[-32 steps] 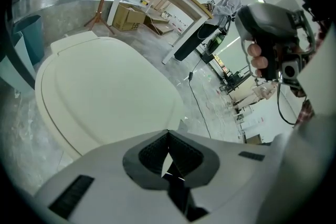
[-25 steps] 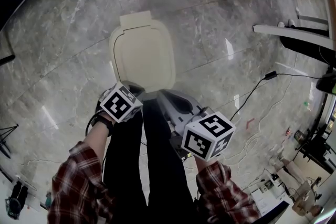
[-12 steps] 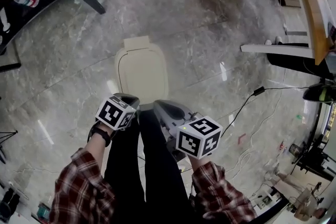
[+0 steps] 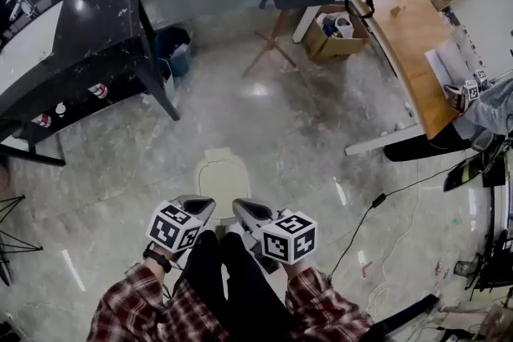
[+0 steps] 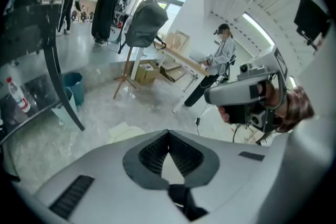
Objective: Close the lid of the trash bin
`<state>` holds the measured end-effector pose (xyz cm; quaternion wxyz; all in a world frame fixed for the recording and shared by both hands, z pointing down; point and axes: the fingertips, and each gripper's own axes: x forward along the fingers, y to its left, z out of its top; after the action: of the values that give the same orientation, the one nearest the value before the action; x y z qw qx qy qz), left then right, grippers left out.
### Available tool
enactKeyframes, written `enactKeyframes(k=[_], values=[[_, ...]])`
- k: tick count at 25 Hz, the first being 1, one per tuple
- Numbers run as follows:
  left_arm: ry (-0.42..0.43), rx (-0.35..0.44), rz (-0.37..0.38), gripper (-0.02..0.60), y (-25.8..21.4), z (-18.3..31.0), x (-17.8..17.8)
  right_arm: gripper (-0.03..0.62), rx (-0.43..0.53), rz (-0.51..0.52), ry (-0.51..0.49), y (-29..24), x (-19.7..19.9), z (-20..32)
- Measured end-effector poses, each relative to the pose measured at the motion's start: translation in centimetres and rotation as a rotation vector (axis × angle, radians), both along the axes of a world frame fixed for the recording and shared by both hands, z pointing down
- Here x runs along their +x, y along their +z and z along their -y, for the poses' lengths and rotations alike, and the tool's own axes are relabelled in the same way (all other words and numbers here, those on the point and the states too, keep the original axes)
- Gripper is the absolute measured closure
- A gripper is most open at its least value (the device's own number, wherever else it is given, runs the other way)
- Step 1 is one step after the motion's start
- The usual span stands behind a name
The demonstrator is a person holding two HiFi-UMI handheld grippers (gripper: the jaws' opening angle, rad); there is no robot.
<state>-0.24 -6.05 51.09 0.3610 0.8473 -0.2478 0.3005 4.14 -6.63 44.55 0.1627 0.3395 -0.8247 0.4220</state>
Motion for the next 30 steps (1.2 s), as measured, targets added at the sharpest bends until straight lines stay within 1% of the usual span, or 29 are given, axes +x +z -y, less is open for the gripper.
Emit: enactKeyframes(k=[4,7,10,12,14,16,18,20,22,25,30], values=[[-0.002,0.113,-0.108,0.569,-8.8,-1.0,1.7,0.582,0.151,-0.102,-0.041,-6.8,1.1,-1.5],[-0.003,0.224,-0.162,0.569,-14.7,-1.5,2.5,0.582,0.3,-0.132,-0.055,-12.1,0.9,-1.3],[-0.026,0.353,-0.227,0.569,-20.6,-1.6,3.4,0.582,0.432,-0.141,-0.06,-17.1,0.5,-1.1],[-0.031,0.438,-0.26,0.569,-24.3,-1.9,3.8,0.582,0.49,-0.121,-0.065,-20.0,0.2,-1.5],[-0.027,0.494,-0.289,0.569,-27.4,-2.5,4.2,0.582,0.532,-0.097,-0.068,-22.7,0.3,-2.3],[-0.029,0.523,-0.318,0.569,-29.8,-3.1,4.1,0.582,0.579,-0.1,-0.068,-25.0,0.6,-3.0],[-0.042,0.535,-0.354,0.569,-31.6,-3.6,3.6,0.582,0.623,-0.109,-0.054,-26.6,0.8,-3.5],[-0.059,0.542,-0.391,0.569,-32.7,-4.3,3.1,0.582,0.648,-0.098,-0.028,-27.7,0.9,-4.3],[-0.074,0.554,-0.411,0.569,-33.4,-5.0,3.0,0.582,0.654,-0.078,-0.002,-28.3,1.1,-5.0],[-0.078,0.57,-0.416,0.569,-33.5,-5.8,3.1,0.582,0.648,-0.059,0.028,-28.1,1.4,-5.5],[-0.09,0.568,-0.425,0.569,-33.5,-6.0,2.4,0.582,0.639,-0.058,0.029,-27.6,0.7,-5.5]])
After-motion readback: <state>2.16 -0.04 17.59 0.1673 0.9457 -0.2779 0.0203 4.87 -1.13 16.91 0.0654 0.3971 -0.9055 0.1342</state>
